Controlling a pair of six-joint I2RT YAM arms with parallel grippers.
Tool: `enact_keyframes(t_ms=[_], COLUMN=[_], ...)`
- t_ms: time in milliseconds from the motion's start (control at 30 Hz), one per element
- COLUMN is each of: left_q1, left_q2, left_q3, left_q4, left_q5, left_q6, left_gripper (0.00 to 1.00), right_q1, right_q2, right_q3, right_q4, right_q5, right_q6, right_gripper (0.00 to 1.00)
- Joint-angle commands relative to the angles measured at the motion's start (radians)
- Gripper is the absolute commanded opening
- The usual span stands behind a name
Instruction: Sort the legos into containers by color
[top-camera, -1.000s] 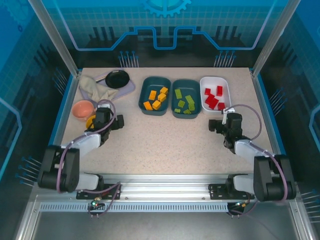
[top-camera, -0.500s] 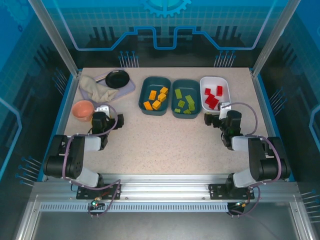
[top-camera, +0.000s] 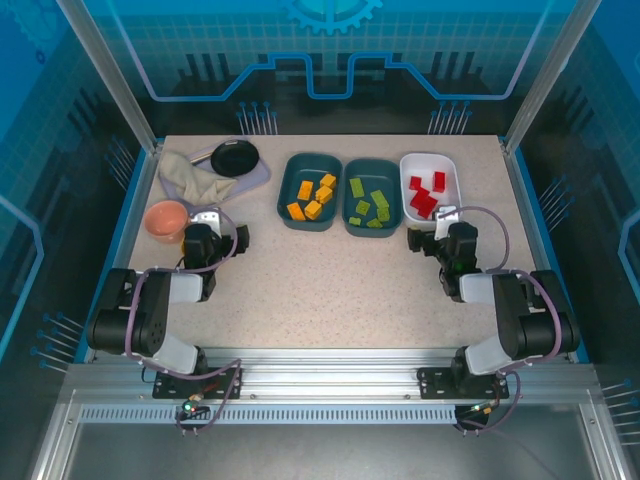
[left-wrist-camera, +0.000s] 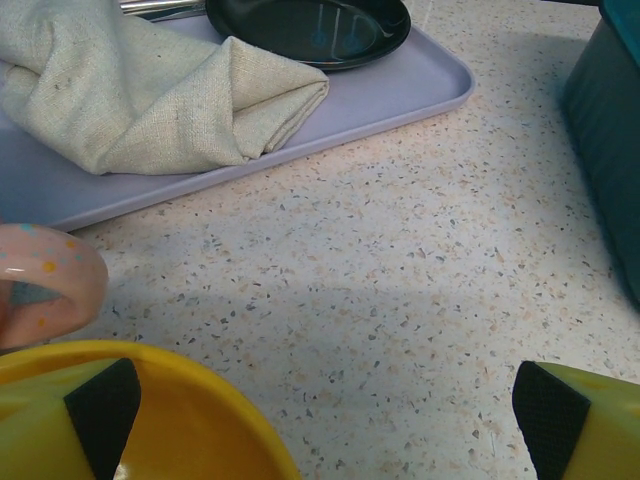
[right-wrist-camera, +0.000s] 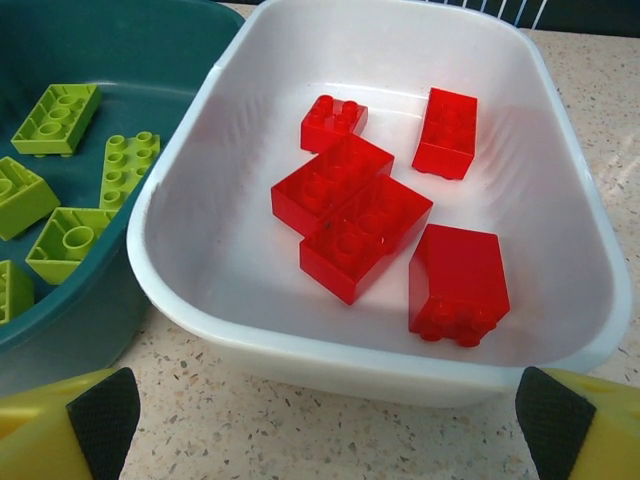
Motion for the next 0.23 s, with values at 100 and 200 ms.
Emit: enact_keyframes(t_ms=[100, 200], left_q1=[-0.005, -0.005], left_q2=[0.000, 0.001], left_q3=[0.020, 0.021], left_q4=[0.042, 0.040], left_q5=[0.024, 0.024], left_q6=[0.025, 0.025], left_gripper=[0.99, 0.99], right_q1=[0.014, 0.015], right_q2=[0.012, 0.012], right_q3=[0.029, 0.026], right_q4=[0.025, 0.032], right_q5=[0.014, 0.014], right_q6=[-0.017, -0.017], right_gripper=[1.00, 1.00])
